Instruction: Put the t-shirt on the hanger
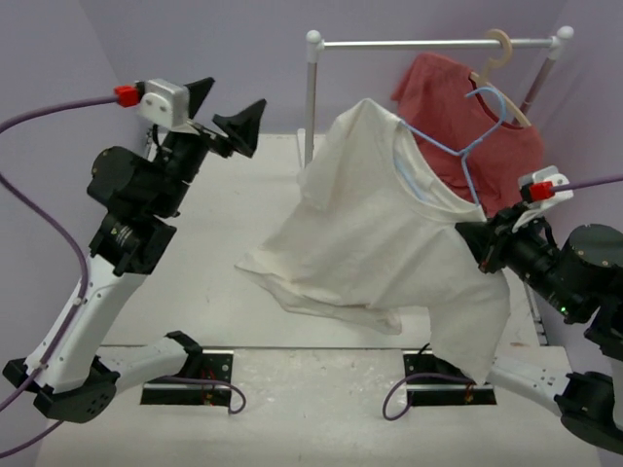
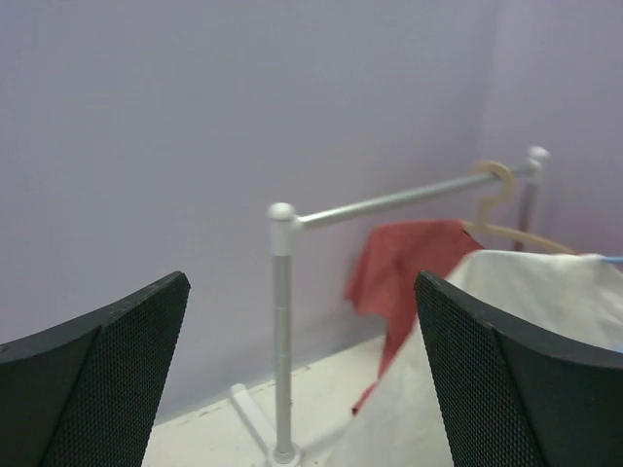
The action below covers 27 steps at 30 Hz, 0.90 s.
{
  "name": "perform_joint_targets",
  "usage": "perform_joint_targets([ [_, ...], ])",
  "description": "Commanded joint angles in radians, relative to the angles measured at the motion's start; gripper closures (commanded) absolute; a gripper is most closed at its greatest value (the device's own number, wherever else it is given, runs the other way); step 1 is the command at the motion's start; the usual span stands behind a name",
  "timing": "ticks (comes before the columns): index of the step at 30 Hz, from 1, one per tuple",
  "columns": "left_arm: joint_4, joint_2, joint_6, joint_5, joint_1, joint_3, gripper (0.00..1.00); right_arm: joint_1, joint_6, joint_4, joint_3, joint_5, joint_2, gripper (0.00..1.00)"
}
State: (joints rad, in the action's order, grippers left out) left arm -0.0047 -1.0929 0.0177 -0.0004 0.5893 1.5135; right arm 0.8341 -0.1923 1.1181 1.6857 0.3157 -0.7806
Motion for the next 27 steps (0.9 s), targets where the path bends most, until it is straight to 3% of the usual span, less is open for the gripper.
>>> perform_joint_targets([
  [1, -0.019, 0.059, 0.062, -0.442, -0.005, -0.01, 0.0, 0.003, -0.094, 0.197, 0.246, 0.345, -0.052, 1.0],
  [2, -0.089, 0.069, 0.058, -0.455, -0.005, -0.013, 0.0, 0.003, -0.106, 0.262, 0.375, 0.38, -0.081, 1.0],
  [4, -0.132, 0.085, 0.07, -0.461, -0.005, -0.029, 0.0, 0.003, -0.116, 0.369, 0.476, 0.415, -0.16, 1.0],
  [8, -0.221, 0.136, 0.14, -0.4, -0.005, -0.123, 0.0, 0.002, -0.145, 0.335, 0.422, 0.409, -0.222, 1.0],
  [12, -0.345, 0.193, 0.254, -0.268, -0.005, -0.3, 0.0, -0.069, -0.121, 0.032, 0.143, 0.252, -0.295, 1.0],
  [15, -0.372, 0.237, 0.248, -0.195, -0.005, -0.414, 0.0, -0.199, -0.121, -0.125, 0.125, 0.134, -0.323, 1.0],
  [16, -0.395, 0.253, 0.244, -0.17, -0.005, -0.453, 0.0, -0.265, -0.106, -0.161, 0.152, 0.094, -0.346, 1.0],
  [20, -0.455, 0.327, 0.239, -0.132, -0.005, -0.559, 0.0, -0.301, -0.075, -0.182, 0.268, -0.06, -0.475, 1.0],
  [24, -0.403, 0.452, 0.241, -0.15, -0.005, -0.746, 0.0, -0.425, -0.09, -0.198, 0.368, -0.226, -0.569, 1.0],
  [27, -0.374, 0.529, 0.249, -0.184, -0.003, -0.829, 0.0, -0.437, -0.108, -0.191, 0.513, -0.268, -0.631, 1.0],
])
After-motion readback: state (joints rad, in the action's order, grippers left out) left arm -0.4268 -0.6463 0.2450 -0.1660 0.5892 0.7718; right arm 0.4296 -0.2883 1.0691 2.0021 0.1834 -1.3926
